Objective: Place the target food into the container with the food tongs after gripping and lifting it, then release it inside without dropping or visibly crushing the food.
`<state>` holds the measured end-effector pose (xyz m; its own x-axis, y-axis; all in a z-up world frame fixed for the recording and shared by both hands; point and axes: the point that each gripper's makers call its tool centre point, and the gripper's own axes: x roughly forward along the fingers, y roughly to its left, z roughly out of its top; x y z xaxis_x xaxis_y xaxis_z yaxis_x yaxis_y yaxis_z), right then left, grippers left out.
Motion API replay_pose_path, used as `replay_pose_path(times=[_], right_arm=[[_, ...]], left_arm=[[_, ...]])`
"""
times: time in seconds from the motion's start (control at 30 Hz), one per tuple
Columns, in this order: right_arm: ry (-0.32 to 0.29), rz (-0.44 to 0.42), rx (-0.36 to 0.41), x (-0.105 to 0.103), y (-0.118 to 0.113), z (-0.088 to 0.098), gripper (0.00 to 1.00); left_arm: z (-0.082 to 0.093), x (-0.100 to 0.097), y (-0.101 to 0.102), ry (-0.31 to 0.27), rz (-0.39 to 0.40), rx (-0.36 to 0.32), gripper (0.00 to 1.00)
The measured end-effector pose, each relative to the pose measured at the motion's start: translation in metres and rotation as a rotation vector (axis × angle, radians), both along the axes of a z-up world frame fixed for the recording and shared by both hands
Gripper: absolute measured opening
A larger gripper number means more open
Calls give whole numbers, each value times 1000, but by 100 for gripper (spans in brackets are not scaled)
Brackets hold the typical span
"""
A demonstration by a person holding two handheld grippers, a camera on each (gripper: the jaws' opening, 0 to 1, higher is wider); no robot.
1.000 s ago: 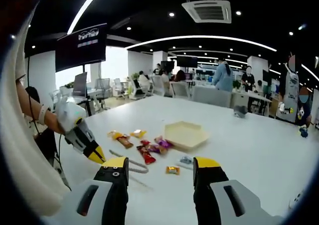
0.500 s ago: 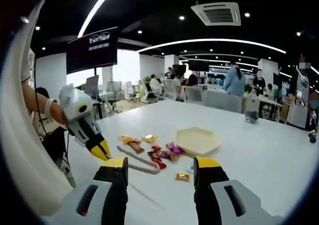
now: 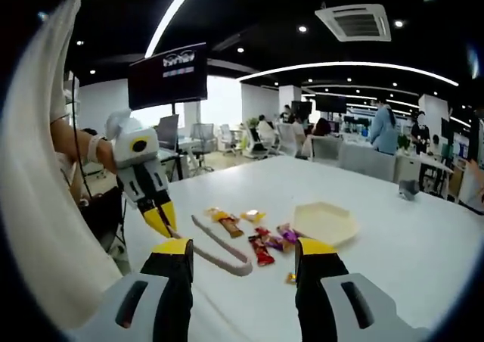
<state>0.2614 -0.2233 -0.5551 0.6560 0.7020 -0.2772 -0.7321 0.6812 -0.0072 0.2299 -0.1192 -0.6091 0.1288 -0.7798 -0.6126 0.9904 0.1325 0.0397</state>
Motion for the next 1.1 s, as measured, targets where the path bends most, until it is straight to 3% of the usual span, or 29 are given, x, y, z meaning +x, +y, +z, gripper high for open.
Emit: replay_pose_path(times=[0.4, 0.63, 0.73, 0.83, 1.1], right_arm=[[-18, 254, -116, -22, 34, 0, 55], [-39, 331, -138, -26, 44, 8, 55], [-40, 329, -95, -24, 46, 19, 55], [-3, 301, 34, -20, 48, 36, 55], [24, 310, 134, -21, 51, 53, 54]], left_arm=[[17, -12, -1, 2, -83, 5, 0], [42, -15, -6, 20, -92, -68, 0], [56, -16, -8, 22, -92, -112, 0], [70, -17, -10, 29, -89, -162, 0], [91, -25, -18, 45, -100, -237, 0]])
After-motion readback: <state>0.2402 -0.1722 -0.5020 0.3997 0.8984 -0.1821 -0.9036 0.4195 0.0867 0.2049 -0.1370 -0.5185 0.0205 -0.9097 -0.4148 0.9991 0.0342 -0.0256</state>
